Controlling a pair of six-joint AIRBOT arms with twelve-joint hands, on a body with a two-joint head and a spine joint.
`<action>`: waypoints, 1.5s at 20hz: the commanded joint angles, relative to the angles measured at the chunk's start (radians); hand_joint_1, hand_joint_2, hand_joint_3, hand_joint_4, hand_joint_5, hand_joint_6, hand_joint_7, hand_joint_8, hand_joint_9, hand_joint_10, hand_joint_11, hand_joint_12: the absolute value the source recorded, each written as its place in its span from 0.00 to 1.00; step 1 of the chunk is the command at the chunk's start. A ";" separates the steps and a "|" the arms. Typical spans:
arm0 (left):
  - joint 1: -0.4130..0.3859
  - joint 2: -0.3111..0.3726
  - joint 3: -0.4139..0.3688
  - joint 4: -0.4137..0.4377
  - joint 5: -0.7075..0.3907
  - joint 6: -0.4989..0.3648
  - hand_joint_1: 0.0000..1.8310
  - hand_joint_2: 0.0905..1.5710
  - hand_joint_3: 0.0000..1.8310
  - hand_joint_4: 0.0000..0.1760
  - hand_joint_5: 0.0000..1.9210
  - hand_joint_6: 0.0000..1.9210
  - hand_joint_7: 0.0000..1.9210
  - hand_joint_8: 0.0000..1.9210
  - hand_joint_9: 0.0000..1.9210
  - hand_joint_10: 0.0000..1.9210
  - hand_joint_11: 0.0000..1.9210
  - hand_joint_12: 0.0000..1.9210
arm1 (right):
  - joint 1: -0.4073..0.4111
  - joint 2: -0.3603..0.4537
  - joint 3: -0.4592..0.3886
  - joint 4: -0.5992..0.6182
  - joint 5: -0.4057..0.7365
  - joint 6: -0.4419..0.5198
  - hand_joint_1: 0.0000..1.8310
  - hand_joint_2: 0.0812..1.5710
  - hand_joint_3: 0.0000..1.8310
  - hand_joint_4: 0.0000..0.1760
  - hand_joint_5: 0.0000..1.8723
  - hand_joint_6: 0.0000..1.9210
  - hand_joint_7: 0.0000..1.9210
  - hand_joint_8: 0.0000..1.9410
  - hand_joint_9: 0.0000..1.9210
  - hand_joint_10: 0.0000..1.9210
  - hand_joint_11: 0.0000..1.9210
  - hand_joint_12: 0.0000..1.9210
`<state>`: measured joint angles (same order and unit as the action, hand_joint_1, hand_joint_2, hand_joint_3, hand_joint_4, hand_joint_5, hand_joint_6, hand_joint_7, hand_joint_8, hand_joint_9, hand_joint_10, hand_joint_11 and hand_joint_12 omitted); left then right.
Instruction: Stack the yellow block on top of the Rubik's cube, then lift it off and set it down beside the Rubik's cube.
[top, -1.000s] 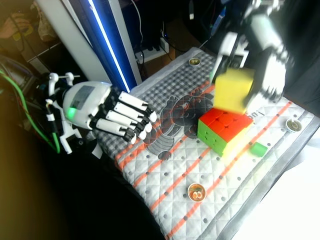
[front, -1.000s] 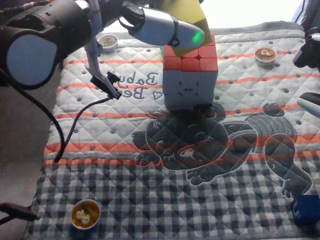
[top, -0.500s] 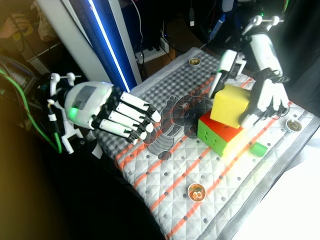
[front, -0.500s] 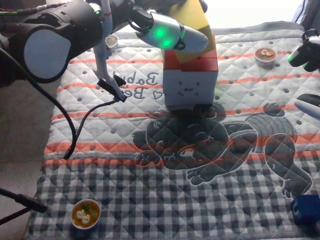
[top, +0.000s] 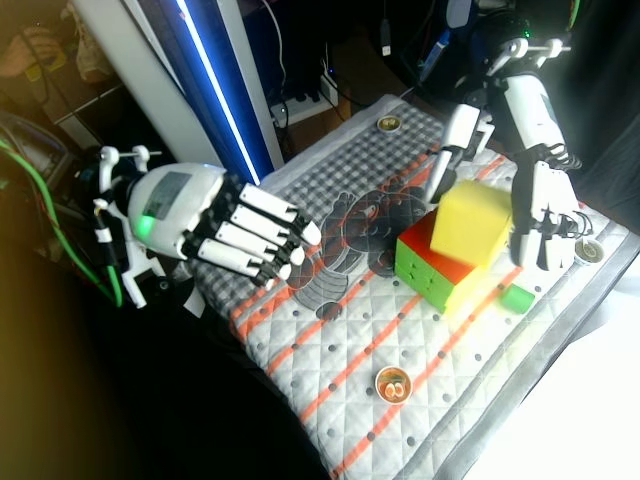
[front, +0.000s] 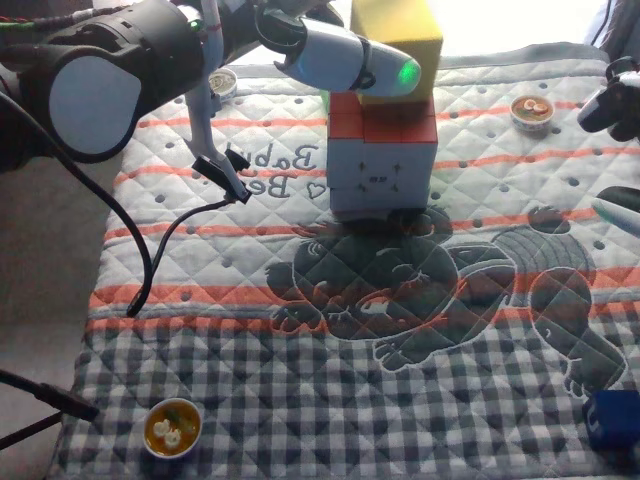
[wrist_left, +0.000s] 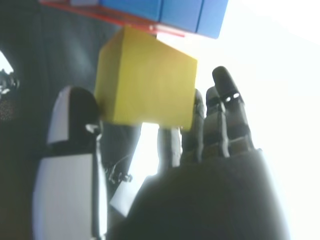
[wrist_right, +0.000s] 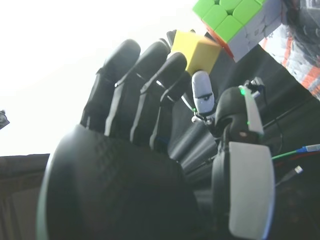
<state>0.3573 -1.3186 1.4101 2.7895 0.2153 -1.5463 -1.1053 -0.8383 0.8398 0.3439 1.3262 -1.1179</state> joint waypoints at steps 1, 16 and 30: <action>-0.010 -0.004 0.001 0.001 0.106 -0.009 0.44 0.58 0.00 0.83 0.09 0.00 0.07 0.00 0.01 0.06 0.00 0.45 | 0.013 0.002 0.007 -0.017 0.124 0.002 0.52 0.70 0.00 0.00 0.28 0.43 0.35 0.48 0.27 0.65 0.16 0.91; 0.020 0.194 -0.241 0.042 0.425 -0.010 0.22 0.68 0.00 0.53 0.14 0.00 0.13 0.00 0.00 0.30 0.00 0.73 | 0.144 -0.007 0.058 -0.069 0.044 0.002 0.45 0.61 0.00 0.00 0.14 0.13 0.15 0.01 0.06 0.17 0.00 0.60; 0.238 0.427 -0.477 0.086 0.944 -0.181 0.31 0.79 0.00 0.00 0.34 0.15 0.33 0.03 0.15 0.44 0.03 0.86 | 0.450 -0.127 0.213 -0.149 -0.219 0.002 0.52 0.61 0.00 0.00 0.00 0.02 0.00 0.00 0.00 0.05 0.00 0.48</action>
<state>0.6159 -0.8898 0.9279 2.8494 1.0153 -1.7180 -0.6594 -0.9718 1.0580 0.2016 0.9958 -1.1179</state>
